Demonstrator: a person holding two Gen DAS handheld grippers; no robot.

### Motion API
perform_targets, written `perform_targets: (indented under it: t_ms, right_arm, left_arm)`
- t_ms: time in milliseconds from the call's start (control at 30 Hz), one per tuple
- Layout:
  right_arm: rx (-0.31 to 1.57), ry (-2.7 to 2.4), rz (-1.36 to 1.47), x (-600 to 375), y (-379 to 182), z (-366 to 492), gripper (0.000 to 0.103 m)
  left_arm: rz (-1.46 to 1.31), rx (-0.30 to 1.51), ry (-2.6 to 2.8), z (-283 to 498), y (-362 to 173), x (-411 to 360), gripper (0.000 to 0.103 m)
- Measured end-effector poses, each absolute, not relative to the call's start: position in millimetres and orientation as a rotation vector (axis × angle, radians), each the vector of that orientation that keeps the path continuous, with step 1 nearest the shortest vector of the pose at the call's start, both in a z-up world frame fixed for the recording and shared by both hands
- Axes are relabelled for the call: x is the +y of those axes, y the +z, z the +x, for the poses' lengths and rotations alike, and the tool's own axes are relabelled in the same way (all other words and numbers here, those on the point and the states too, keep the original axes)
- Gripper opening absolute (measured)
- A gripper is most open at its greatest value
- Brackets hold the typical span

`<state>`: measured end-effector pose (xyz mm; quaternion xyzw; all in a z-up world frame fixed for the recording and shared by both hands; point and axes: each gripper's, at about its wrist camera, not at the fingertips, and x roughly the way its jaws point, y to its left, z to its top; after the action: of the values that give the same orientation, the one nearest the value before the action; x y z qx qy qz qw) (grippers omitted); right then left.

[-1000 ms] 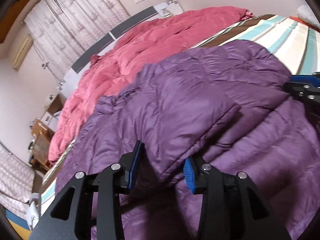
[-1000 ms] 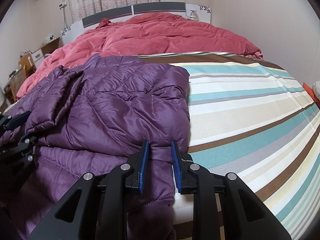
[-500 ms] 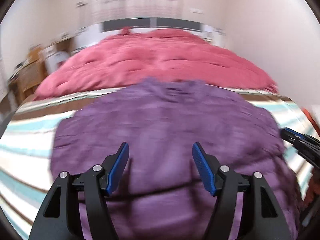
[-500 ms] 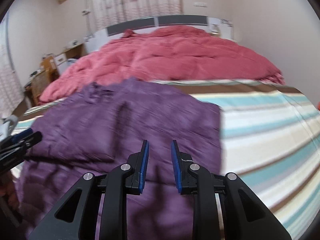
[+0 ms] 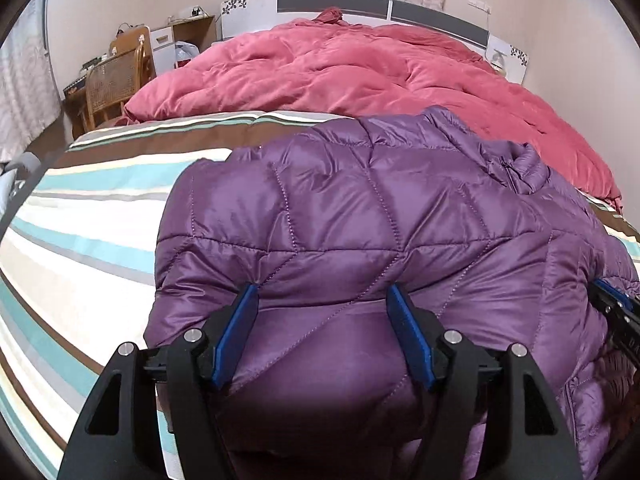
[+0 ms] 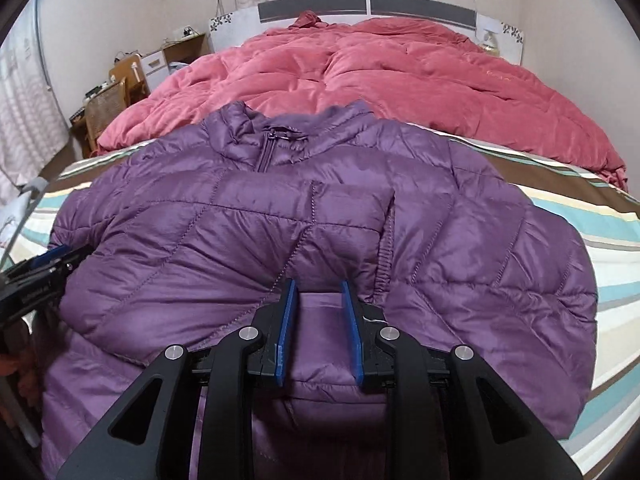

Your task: Fold large clothes

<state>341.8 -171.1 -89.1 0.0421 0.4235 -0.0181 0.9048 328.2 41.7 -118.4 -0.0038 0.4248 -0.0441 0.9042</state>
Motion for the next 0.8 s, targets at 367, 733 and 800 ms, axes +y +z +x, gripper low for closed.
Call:
perform_targets:
  t_ms: [367, 733, 800]
  right_arm:
    - [0.856, -0.052, 0.075, -176, -91, 340, 0.023]
    - [0.853, -0.068, 0.042, -174, -87, 328, 0.025]
    - [0.854, -0.073, 0.058, -176, -82, 325, 0.025]
  left_arm:
    - [0.039, 0.864, -0.056, 323, -116, 39, 0.090]
    - [-0.050, 0.838, -0.086, 321, -98, 39, 0.092]
    - [-0.040, 0.837, -0.085, 329, -94, 32, 0.092]
